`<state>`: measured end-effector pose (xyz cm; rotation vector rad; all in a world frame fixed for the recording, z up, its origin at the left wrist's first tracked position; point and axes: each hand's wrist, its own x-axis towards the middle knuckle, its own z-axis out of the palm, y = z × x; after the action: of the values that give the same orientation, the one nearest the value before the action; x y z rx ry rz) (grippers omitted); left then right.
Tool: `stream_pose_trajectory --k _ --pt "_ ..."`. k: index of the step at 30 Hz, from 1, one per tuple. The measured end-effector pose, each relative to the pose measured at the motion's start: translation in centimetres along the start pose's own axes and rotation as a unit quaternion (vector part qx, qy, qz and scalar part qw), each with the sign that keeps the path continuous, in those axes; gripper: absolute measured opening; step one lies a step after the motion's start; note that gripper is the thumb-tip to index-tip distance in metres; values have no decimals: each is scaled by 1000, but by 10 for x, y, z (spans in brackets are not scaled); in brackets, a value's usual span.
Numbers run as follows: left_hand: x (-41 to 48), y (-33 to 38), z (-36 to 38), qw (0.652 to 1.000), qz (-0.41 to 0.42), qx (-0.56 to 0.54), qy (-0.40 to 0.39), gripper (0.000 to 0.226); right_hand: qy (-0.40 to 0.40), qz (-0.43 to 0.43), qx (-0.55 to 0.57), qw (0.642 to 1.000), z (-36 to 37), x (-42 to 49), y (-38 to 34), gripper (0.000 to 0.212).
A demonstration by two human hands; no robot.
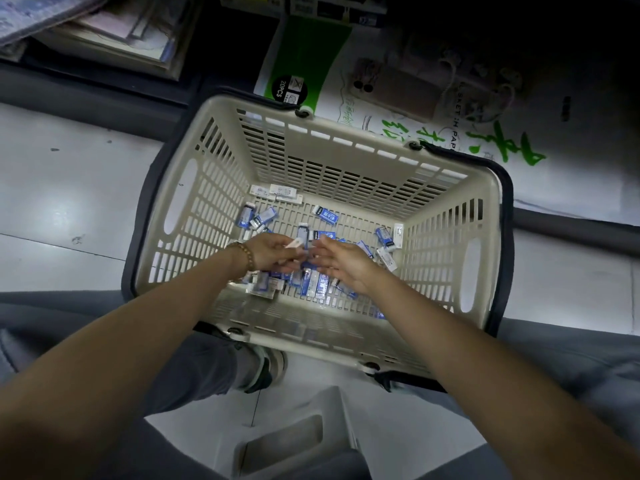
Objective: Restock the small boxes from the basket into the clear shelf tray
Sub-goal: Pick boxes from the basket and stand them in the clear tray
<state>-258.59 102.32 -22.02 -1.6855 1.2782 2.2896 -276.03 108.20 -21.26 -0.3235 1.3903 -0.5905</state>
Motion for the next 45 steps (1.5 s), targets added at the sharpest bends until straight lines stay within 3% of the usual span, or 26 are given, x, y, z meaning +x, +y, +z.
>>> stream_pose_trajectory --k 2,4,8,13,15,18,21,24,26,29,31,35,39,43,45 --pt "0 -7 -14 998 -55 -41 13 21 21 1 -169 985 -7 5 12 32" --pt "-1 -15 -25 992 -102 -63 34 26 10 -25 -356 934 -7 11 29 40" --pt "4 -23 -33 989 -116 -4 93 31 16 -110 -464 879 2 25 52 60" --pt "6 -21 -32 991 -112 -19 73 26 42 -128 -580 803 -1 28 61 48" --pt "5 -20 -31 992 -105 4 69 26 26 -122 -567 814 -3 24 66 43" --pt "4 -18 -30 990 -101 63 78 26 13 -114 -450 885 -7 15 67 27" --pt "3 -17 -29 990 -84 47 102 30 25 -119 -366 923 -4 10 51 18" --pt "-1 -12 -32 980 -30 103 167 35 58 -129 -193 971 4 7 17 12" --pt "-7 -5 -33 978 2 110 179 31 77 -141 -69 985 9 4 -8 11" --pt "-15 9 -31 988 22 -61 139 27 70 -143 55 986 21 1 -30 11" --pt "-23 16 -31 972 32 -209 100 36 65 -141 85 984 31 0 -35 9" --pt "-39 21 -31 966 43 -247 66 34 57 -136 108 983 49 -1 -35 15" --pt "-45 18 -32 974 47 -200 92 73 64 -146 68 985 67 2 -29 7" --pt "-44 14 -47 970 39 -171 169 84 46 -68 -119 989 66 10 -1 37" --pt "-42 15 -56 967 29 -188 170 83 -20 -13 -300 954 63 15 21 42"
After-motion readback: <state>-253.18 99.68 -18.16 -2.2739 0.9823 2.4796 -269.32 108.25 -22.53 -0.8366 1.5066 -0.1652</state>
